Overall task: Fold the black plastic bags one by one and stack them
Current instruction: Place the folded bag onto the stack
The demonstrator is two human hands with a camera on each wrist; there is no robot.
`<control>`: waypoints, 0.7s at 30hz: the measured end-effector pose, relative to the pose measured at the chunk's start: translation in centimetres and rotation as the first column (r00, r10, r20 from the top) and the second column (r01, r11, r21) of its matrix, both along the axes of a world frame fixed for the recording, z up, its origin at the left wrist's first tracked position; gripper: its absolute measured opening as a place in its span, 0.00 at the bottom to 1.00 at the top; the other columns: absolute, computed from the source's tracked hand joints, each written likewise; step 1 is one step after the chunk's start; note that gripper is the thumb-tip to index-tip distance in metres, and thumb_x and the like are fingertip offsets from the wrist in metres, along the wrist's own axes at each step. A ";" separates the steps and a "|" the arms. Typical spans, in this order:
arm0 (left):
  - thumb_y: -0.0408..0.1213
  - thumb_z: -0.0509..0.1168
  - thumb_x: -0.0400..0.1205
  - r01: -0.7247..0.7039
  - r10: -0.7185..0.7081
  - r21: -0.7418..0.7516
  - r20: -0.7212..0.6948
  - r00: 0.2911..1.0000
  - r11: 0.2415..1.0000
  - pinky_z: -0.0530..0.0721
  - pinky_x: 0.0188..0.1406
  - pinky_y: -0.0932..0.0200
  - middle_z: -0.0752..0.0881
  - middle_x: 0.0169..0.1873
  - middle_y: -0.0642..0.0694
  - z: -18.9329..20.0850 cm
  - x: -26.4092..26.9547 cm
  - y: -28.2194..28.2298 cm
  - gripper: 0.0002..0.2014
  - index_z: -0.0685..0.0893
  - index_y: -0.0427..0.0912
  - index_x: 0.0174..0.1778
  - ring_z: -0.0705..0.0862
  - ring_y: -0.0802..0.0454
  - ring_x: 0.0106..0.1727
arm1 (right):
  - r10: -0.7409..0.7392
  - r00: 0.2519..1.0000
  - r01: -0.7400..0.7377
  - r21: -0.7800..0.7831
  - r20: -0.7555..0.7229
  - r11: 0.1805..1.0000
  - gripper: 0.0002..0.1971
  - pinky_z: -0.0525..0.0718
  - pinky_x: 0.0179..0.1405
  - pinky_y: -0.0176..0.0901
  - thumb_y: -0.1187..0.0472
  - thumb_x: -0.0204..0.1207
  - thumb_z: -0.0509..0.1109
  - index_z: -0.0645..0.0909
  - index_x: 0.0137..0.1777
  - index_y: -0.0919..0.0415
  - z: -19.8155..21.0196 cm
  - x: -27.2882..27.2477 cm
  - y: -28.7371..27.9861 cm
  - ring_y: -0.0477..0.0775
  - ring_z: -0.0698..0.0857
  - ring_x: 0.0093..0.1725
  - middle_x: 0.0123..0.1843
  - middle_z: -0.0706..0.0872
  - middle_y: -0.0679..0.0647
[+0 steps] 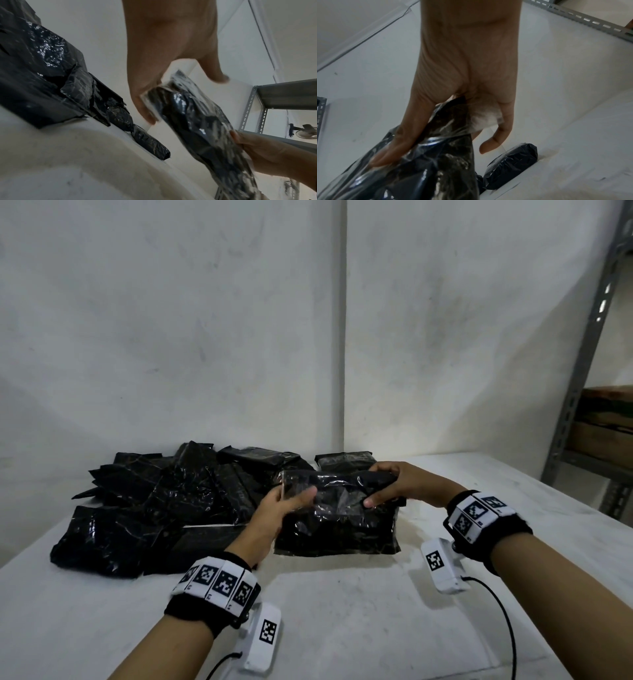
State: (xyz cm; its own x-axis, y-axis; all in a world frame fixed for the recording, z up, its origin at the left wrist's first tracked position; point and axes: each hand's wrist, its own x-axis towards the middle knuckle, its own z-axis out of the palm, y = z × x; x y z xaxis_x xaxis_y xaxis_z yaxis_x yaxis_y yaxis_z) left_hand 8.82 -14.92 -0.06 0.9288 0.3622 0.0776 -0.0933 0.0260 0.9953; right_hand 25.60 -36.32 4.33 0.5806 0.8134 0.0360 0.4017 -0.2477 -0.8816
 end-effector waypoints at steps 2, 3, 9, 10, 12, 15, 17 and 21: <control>0.46 0.83 0.62 0.046 -0.044 0.030 -0.056 0.997 0.998 0.81 0.65 0.49 0.90 0.52 0.43 0.0 -0.2 -0.1 0.30 0.86 0.39 0.59 0.88 0.45 0.58 | 0.013 1.000 -0.013 0.008 0.002 1.000 0.27 0.81 0.44 0.41 0.59 0.54 0.88 0.83 0.53 0.61 0.2 -0.3 0.2 0.53 0.86 0.46 0.45 0.87 0.54; 0.42 0.82 0.62 0.029 -0.028 0.014 -0.067 0.997 0.999 0.82 0.64 0.48 0.91 0.51 0.42 -0.1 -0.3 -0.1 0.28 0.87 0.38 0.57 0.88 0.44 0.56 | 0.018 1.000 -0.018 0.017 0.004 1.000 0.26 0.82 0.43 0.39 0.61 0.55 0.87 0.83 0.53 0.62 0.4 -0.4 0.3 0.53 0.86 0.46 0.45 0.87 0.54; 0.34 0.79 0.67 -0.107 0.107 -0.180 -0.010 0.994 0.978 0.85 0.58 0.37 0.90 0.49 0.36 -0.2 -0.6 -0.4 0.21 0.87 0.36 0.55 0.89 0.37 0.52 | -0.064 0.984 0.111 0.286 -0.169 0.952 0.25 0.87 0.54 0.48 0.50 0.68 0.80 0.82 0.64 0.57 0.8 -0.6 0.1 0.53 0.89 0.56 0.58 0.89 0.55; 0.33 0.78 0.68 -0.124 0.128 -0.212 0.004 0.992 0.969 0.85 0.56 0.38 0.90 0.49 0.35 -0.1 -0.6 -0.4 0.20 0.86 0.35 0.56 0.89 0.36 0.52 | -0.093 0.967 0.169 0.324 -0.237 0.931 0.26 0.87 0.56 0.50 0.45 0.69 0.78 0.81 0.65 0.56 0.7 -0.5 0.0 0.55 0.89 0.57 0.58 0.88 0.56; 0.32 0.77 0.69 -0.149 0.162 -0.257 0.031 0.986 0.955 0.86 0.56 0.38 0.90 0.50 0.34 0.0 -0.5 -0.2 0.21 0.86 0.33 0.57 0.89 0.35 0.52 | -0.116 0.912 0.272 0.370 -0.393 0.888 0.28 0.88 0.56 0.52 0.41 0.71 0.74 0.82 0.64 0.60 0.5 -0.3 -0.1 0.58 0.89 0.55 0.55 0.88 0.58; 0.33 0.79 0.67 -0.160 0.184 -0.297 0.053 0.981 0.941 0.84 0.57 0.34 0.89 0.50 0.33 0.1 -0.3 -0.2 0.24 0.85 0.33 0.58 0.89 0.35 0.51 | -0.097 0.865 0.332 0.417 -0.493 0.846 0.20 0.88 0.50 0.49 0.46 0.75 0.71 0.84 0.59 0.60 -0.2 -0.7 0.4 0.54 0.89 0.48 0.48 0.89 0.55; 0.32 0.78 0.68 -0.153 0.185 -0.316 0.075 0.980 0.936 0.85 0.56 0.35 0.90 0.50 0.34 0.1 -0.2 -0.2 0.22 0.85 0.33 0.58 0.89 0.35 0.51 | -0.091 0.850 0.361 0.449 -0.519 0.817 0.13 0.87 0.47 0.45 0.52 0.79 0.68 0.85 0.55 0.58 -0.5 -1.2 1.1 0.49 0.89 0.41 0.44 0.89 0.52; 0.31 0.76 0.70 -0.129 0.174 -0.343 0.104 0.979 0.931 0.87 0.52 0.40 0.90 0.50 0.35 0.1 -0.4 -0.3 0.20 0.86 0.34 0.58 0.89 0.36 0.51 | -0.070 0.810 0.429 0.507 -0.582 0.747 0.05 0.86 0.36 0.39 0.59 0.82 0.65 0.82 0.50 0.58 -0.8 -1.6 2.0 0.47 0.89 0.36 0.40 0.88 0.52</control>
